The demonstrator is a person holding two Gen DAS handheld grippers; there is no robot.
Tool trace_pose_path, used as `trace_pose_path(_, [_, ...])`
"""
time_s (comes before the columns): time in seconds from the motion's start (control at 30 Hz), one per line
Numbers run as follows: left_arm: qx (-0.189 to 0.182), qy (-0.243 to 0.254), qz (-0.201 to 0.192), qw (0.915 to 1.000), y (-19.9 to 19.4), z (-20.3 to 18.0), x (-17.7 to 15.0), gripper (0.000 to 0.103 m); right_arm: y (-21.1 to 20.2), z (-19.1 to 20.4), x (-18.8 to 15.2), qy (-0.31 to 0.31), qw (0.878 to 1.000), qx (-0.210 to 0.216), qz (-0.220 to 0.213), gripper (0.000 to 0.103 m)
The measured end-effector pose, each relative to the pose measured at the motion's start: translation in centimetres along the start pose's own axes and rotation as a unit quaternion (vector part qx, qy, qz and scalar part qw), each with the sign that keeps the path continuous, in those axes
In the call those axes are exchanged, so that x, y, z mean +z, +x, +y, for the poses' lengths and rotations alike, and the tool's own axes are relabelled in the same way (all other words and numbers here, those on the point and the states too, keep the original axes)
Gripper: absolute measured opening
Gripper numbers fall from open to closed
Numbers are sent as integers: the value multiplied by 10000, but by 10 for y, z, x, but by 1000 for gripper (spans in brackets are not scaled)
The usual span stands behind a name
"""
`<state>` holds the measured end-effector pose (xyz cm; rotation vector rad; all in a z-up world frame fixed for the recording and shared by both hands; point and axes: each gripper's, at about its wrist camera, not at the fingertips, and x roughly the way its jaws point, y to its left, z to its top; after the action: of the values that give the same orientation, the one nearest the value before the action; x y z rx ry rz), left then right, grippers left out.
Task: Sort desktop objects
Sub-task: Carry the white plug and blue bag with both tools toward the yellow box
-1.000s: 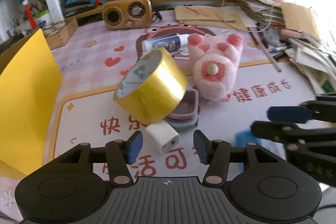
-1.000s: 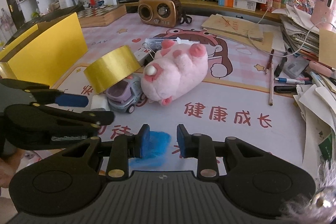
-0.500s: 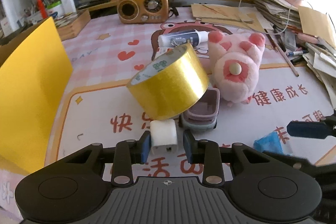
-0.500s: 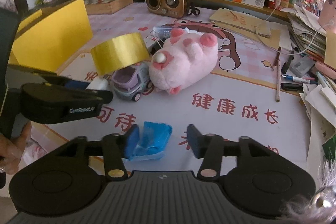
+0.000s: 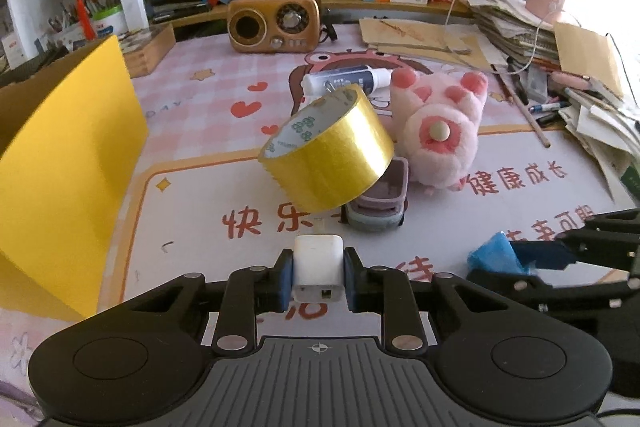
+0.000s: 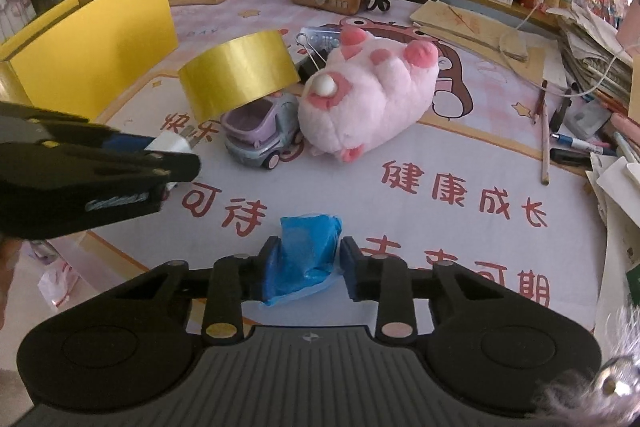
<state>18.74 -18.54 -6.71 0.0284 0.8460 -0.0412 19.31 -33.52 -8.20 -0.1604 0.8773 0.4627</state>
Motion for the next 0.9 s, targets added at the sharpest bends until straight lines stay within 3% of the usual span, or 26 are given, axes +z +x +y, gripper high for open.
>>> trace_pose_path(0.37, [-73,-282,-420,9987,-54,16,-2,24,-31,1,11,218,9988,131,-410,27])
trace_pose_path(0.63, [-216,-287,-807,9961,-99,33,-1,24,-63,24,18,260,9968,247,-715,27])
trace_pose_path(0.9, [-224,-487,-752,9957,-114,68,-23,24,-69,64,16,283,9966,230,-736,27])
